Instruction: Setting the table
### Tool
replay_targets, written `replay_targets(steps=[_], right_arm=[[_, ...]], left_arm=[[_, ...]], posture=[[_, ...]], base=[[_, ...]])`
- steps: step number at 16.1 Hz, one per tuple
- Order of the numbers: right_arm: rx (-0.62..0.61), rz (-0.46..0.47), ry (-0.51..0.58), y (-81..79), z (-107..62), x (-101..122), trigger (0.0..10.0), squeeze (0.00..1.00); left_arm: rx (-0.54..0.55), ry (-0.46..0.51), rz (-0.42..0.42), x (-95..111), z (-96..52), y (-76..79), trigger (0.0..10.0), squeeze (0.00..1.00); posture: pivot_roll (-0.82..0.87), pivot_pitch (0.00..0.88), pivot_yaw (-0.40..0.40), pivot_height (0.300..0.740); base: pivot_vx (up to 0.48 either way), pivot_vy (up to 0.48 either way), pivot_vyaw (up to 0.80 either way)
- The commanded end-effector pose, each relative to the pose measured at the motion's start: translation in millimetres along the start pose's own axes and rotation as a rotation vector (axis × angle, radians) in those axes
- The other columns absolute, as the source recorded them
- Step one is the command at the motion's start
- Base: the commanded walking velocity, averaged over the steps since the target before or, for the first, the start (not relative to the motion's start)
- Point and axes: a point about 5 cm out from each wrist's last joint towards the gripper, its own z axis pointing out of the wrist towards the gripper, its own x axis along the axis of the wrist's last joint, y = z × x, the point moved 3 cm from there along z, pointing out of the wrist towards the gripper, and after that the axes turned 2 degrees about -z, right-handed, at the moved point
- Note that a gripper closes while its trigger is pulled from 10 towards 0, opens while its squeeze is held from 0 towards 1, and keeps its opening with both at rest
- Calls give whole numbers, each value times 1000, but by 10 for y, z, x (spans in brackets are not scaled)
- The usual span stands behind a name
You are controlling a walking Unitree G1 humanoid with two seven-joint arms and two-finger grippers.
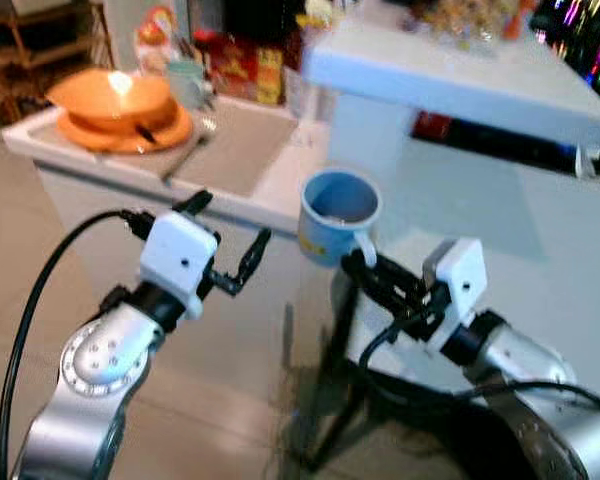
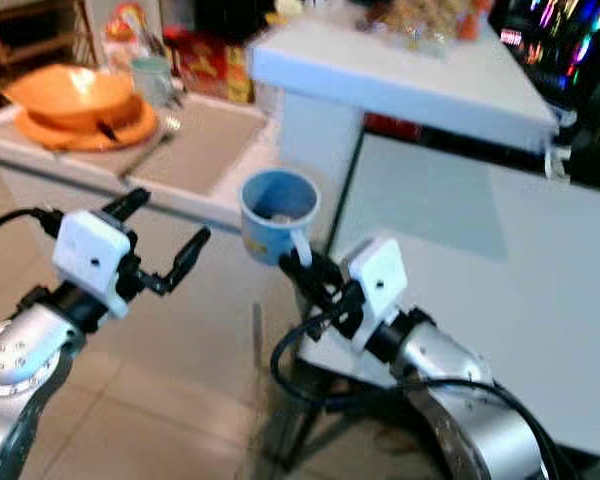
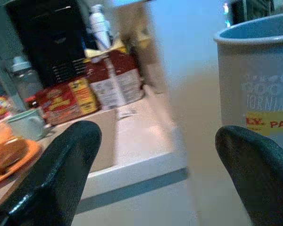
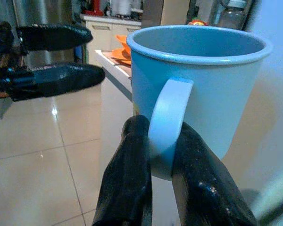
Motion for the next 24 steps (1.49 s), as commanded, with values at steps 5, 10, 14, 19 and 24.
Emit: replay_targets(steps=[5,10,14,19,24], right_arm=[[-166,-77,-27,280,12,-29,10000,0],[-389,-102,-15,579,13,-13,10000,0],[-436,-112,-2,642,10,10,10000,0],[-466,-147,21,738,28,116,10000,0],[-470,-185,16,780,59,157,10000,0]], left_arm=[[88,-47,12,-84,136,-78,10000,0],[87,-54,33,-89,217,-58,10000,0],[85,-53,37,-90,233,-63,10000,0],[90,-48,40,-82,253,-71,10000,0],[96,-46,43,-80,260,-79,10000,0]], posture=[[49,28,-22,740],[33,52,-11,740],[33,54,-12,740],[28,55,-14,740],[29,51,-17,740]], base=[[0,-480,0],[0,-480,160],[0,-480,800],[0,-480,0],[0,-480,789]])
